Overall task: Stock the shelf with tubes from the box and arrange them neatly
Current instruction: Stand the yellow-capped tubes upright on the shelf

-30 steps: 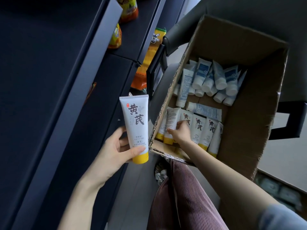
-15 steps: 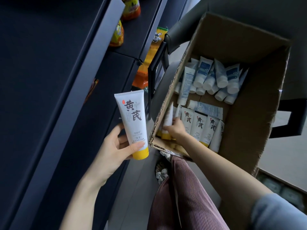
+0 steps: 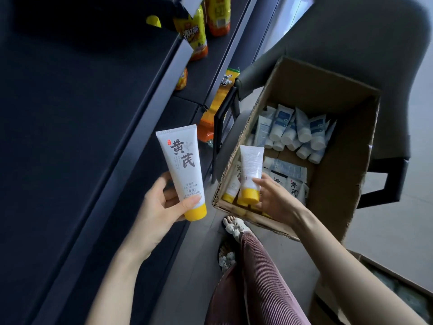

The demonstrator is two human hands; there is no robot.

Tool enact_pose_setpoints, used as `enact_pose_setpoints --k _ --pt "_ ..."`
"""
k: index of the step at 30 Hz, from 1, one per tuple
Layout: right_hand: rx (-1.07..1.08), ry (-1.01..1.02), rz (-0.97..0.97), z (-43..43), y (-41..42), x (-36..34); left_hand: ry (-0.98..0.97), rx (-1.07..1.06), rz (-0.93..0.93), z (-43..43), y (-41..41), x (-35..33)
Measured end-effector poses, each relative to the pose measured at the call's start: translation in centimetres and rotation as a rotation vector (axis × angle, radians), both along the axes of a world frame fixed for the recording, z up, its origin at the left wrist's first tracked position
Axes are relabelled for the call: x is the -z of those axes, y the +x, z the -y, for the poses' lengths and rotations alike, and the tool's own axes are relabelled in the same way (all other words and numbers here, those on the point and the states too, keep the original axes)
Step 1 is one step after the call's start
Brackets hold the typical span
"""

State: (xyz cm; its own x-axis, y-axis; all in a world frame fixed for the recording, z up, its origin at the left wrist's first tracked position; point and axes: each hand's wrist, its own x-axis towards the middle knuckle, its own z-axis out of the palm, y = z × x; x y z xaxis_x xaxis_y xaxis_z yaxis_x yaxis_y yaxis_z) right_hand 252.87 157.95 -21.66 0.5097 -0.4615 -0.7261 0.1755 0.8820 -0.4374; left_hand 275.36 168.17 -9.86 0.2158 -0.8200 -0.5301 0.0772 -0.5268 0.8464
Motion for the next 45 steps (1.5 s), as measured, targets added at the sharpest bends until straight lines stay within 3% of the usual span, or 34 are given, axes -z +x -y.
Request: enact_pose_setpoints --k 7,23,32,39,45 --pt "-0.010 -0.142 0.334 -1.1 -0.2 -7.5 -0.092 -0.050 0.031 -2.4 0.1 -4.6" --pt "-0.256 -0.369 0.641 -2.4 5.2 -23.1 -0.384 -0.130 0.299 -8.4 2.3 -18.5" --pt "-0.392 -0.548 0.632 -4.9 7.3 -30.5 -0.474 -0.196 0.391 -13.5 2.1 -23.4" --pt "-0.532 -0.626 0.564 -4.9 8.3 -36.0 -0.584 -0.409 0.466 -16.9 0.6 -27.8" --pt "-0.668 -0.945 0.496 -6.5 9.6 -41.2 -0.640 -0.630 0.512 -20.3 -2.1 -30.6"
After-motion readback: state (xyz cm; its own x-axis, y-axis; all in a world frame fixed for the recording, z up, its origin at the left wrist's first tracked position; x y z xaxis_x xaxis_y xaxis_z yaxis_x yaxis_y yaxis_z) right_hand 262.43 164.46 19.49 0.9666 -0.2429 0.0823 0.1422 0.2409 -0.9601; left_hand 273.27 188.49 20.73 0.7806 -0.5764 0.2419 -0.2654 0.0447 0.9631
